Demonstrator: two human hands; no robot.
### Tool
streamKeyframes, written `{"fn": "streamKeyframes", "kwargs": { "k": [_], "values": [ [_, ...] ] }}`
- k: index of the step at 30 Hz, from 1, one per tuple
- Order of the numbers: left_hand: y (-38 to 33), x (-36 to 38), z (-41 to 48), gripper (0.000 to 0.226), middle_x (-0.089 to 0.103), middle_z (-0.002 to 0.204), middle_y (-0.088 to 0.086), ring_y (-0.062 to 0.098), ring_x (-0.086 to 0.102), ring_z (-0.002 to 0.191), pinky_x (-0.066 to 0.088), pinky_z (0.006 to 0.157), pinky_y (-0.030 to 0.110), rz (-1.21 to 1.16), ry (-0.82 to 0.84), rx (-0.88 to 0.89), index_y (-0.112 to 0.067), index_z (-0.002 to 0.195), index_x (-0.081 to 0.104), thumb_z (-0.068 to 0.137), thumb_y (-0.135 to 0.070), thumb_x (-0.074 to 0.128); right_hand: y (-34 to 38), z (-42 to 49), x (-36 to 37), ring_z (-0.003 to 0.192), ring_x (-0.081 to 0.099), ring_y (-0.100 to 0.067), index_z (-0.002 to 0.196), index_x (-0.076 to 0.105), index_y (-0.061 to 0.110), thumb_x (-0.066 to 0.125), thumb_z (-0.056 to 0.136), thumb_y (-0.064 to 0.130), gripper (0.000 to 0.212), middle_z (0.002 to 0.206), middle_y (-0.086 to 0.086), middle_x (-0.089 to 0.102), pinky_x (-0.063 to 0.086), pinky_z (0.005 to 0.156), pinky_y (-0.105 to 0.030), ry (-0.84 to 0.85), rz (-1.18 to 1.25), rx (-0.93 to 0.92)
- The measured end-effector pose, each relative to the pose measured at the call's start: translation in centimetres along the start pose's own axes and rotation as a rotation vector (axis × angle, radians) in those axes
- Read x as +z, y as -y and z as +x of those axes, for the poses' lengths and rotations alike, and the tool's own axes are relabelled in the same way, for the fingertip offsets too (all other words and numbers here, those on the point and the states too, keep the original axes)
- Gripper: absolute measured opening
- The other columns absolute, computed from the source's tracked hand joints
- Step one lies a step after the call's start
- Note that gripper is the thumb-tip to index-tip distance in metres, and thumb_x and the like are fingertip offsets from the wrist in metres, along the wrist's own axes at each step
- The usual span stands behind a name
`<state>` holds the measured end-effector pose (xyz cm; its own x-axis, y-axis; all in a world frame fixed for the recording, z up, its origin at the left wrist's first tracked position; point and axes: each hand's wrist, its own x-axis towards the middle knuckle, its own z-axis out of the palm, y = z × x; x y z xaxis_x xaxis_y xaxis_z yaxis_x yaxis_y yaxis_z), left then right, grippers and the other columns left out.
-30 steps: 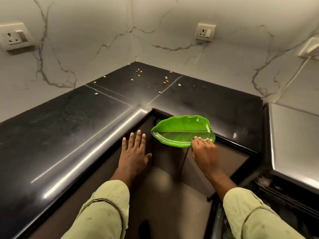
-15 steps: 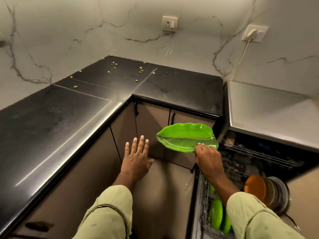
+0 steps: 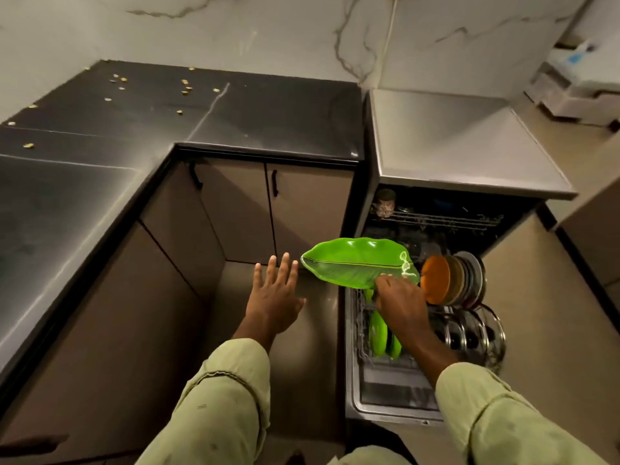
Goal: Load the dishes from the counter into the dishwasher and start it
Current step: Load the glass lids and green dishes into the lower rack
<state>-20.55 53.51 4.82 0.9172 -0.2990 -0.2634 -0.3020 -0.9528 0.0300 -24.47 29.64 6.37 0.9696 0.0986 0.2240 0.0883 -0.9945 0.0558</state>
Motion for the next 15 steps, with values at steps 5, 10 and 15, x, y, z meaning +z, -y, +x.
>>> {"fn": "streamKeyframes", "kwargs": {
  "k": [5,10,15],
  "values": [
    [-4.3,0.9,3.7,0.080,-0.016,0.165,0.009,0.033,-0.015,0.151,-0.005,0.121,0.054,0.038,0.061,0.077,-0.013,0.158,-0.009,0.102,-0.052,0.034,-4.1,-1.1,2.2,0.045,0.060,-0.025,0.060,0.057,0.013,0.089,0.035,0.002,0.042,0.054,-0.006,0.060,0.042,0.041,-0.024,0.080,0.023,0.082],
    [-9.7,2.0,8.4,0.079,-0.016,0.165,0.009,0.032,-0.015,0.151,-0.006,0.121,0.054,0.064,0.154,0.109,-0.013,0.158,-0.008,0.102,-0.051,0.034,-9.9,-1.1,5.8,0.044,0.060,-0.024,0.060,0.057,0.015,0.089,0.036,0.005,0.041,0.053,-0.005,0.060,0.042,0.040,-0.024,0.164,0.066,0.146],
    [-14.5,3.9,12.8,0.080,-0.019,0.164,0.009,0.032,-0.017,0.151,-0.008,0.119,0.054,0.099,0.247,0.125,-0.013,0.157,-0.010,0.102,-0.051,0.034,-15.0,-1.0,10.0,0.041,0.060,-0.022,0.060,0.060,0.015,0.089,0.036,0.004,0.040,0.051,-0.005,0.061,0.043,0.036,-0.024,0.287,0.130,0.207]
  ]
}}
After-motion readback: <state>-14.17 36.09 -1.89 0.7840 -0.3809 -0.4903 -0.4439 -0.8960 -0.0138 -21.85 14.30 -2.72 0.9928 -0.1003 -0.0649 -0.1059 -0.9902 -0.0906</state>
